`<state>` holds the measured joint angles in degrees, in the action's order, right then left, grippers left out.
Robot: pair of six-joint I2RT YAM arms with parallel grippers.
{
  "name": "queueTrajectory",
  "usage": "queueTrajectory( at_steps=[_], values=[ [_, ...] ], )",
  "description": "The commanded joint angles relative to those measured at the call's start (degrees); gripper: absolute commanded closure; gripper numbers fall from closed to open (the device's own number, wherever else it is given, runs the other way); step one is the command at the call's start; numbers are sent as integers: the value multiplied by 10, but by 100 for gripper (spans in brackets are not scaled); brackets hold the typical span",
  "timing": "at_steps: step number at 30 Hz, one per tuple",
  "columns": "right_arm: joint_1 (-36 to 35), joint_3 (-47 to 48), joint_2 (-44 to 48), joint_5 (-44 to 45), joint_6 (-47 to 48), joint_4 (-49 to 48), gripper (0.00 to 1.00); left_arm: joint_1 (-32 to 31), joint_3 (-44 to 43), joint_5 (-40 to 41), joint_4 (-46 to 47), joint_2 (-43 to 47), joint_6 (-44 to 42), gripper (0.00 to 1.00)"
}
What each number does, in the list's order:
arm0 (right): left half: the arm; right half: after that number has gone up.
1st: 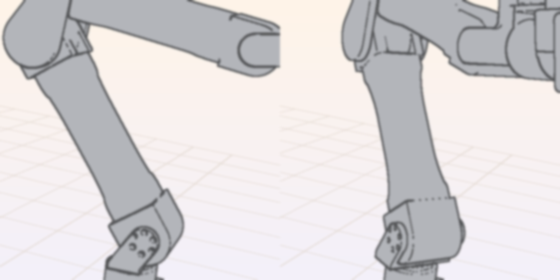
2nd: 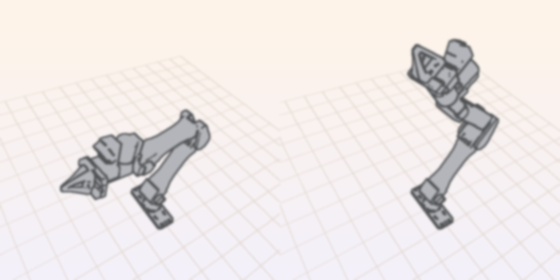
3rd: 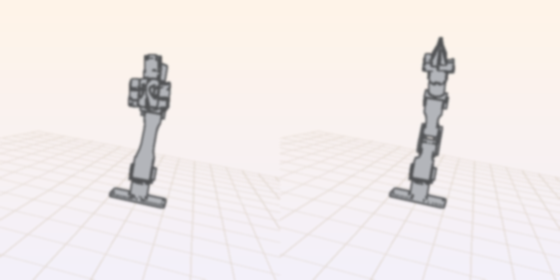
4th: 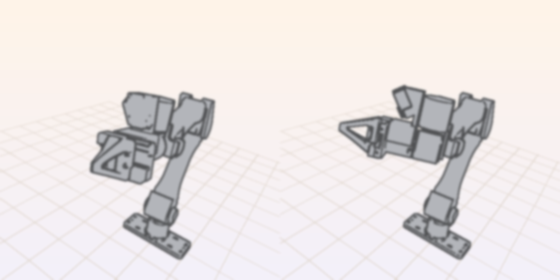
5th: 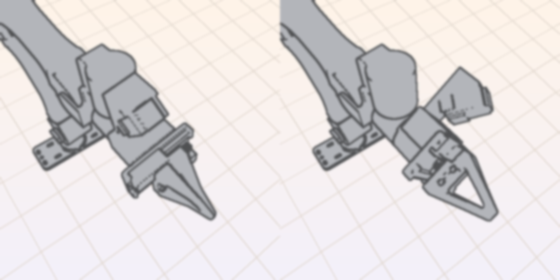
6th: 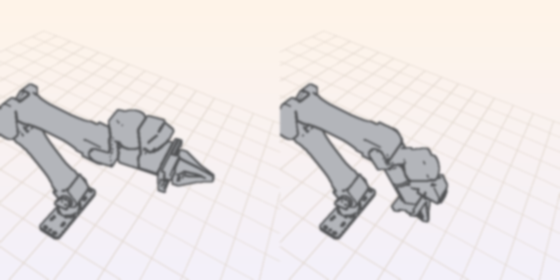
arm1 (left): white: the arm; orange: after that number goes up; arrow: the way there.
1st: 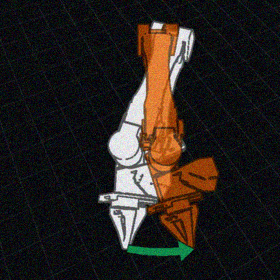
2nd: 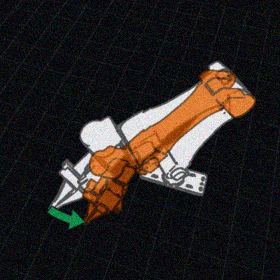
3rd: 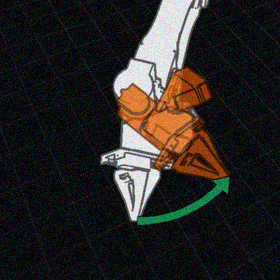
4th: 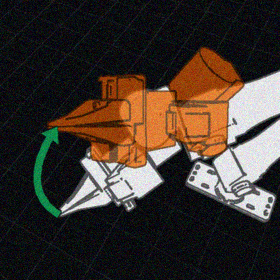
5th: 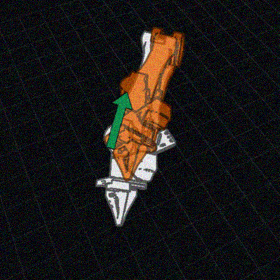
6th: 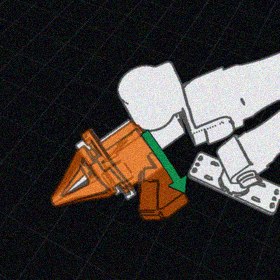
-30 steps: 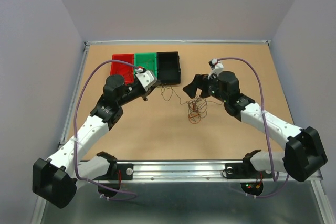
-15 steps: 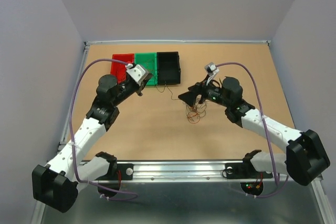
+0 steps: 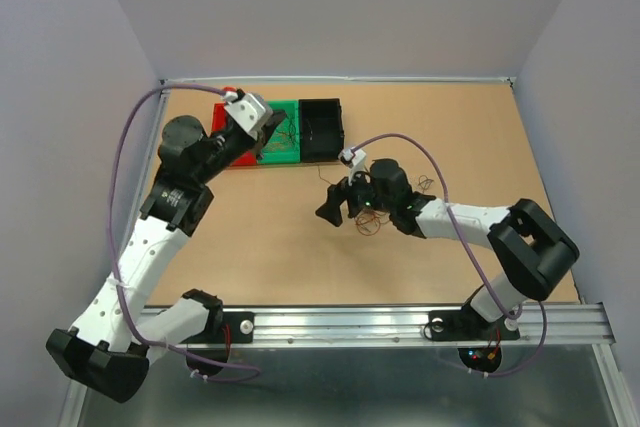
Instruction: Untangle the cables
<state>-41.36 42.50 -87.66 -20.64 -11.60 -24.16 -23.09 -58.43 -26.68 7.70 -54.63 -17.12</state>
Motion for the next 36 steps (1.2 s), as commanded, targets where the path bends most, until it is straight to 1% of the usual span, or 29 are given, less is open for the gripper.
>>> queueTrajectory(
  at_steps=[1,2,3,4,5,7,8,9,10,11,12,14,15,17,18,19,22,23,24,25,26,28,29,30,31,33,34,36],
  values=[
    [-19,64,-36,68,26,23,9,2,-200,7,-64,-29,-7,100],
    [-20,71,-42,75,18,25,10,2,-237,11,-98,-38,-6,100],
    [-20,73,-47,89,15,28,13,2,-274,28,-111,-54,-5,100],
    [-19,78,-51,97,11,36,18,2,-342,40,-124,-60,-4,100],
    [-19,84,-59,106,4,40,21,2,-374,52,-142,-65,1,100],
    [-20,96,-69,145,-13,60,29,2,-446,121,-141,-72,11,100],
    [-20,96,-69,162,-13,68,30,2,-462,122,-141,-72,18,100],
    [-19,103,-77,194,-22,75,30,2,-475,170,-127,-65,31,100],
    [-18,107,-81,204,-26,82,30,2,-487,199,-116,-59,38,100],
    [-18,112,-84,223,-31,97,30,2,-487,230,-84,-51,45,100],
    [-15,120,-92,246,-42,107,30,2,-480,306,-65,-32,60,100],
    [-7,127,-97,256,-60,130,30,2,-471,376,-30,-15,67,100],
    [7,120,-92,257,-82,132,31,2,-462,432,0,0,67,100],
    [29,109,-78,255,-109,131,36,2,-452,471,27,14,62,100],
    [56,101,-58,251,-140,131,38,2,-443,498,43,25,61,100],
    [70,83,-46,251,-155,127,42,2,-439,506,48,28,54,100],
    [116,45,-2,277,-212,114,43,2,-413,530,60,43,52,100],
    [125,19,32,313,-234,105,43,2,-406,532,67,49,49,100],
    [127,7,48,314,-241,99,42,2,-397,533,72,53,48,100],
    [126,-7,63,348,-244,85,39,2,-375,533,79,57,48,100],
    [127,-17,91,358,-246,77,38,2,-365,532,85,59,47,100],
    [127,-44,117,378,-251,63,35,2,-347,527,94,60,50,100],
    [127,-49,128,382,-251,56,30,2,-345,527,94,60,51,100],
    [127,-54,146,388,-251,56,28,2,-342,527,93,59,53,100],
    [127,-59,156,397,-248,54,22,2,-337,527,93,57,56,100],
    [127,-72,186,397,-237,48,17,2,-327,523,93,56,60,100],
    [127,-78,194,397,-234,40,10,2,-323,520,94,57,59,100],
    [127,-87,214,391,-224,30,6,2,-317,516,97,57,59,100]
  ],
)
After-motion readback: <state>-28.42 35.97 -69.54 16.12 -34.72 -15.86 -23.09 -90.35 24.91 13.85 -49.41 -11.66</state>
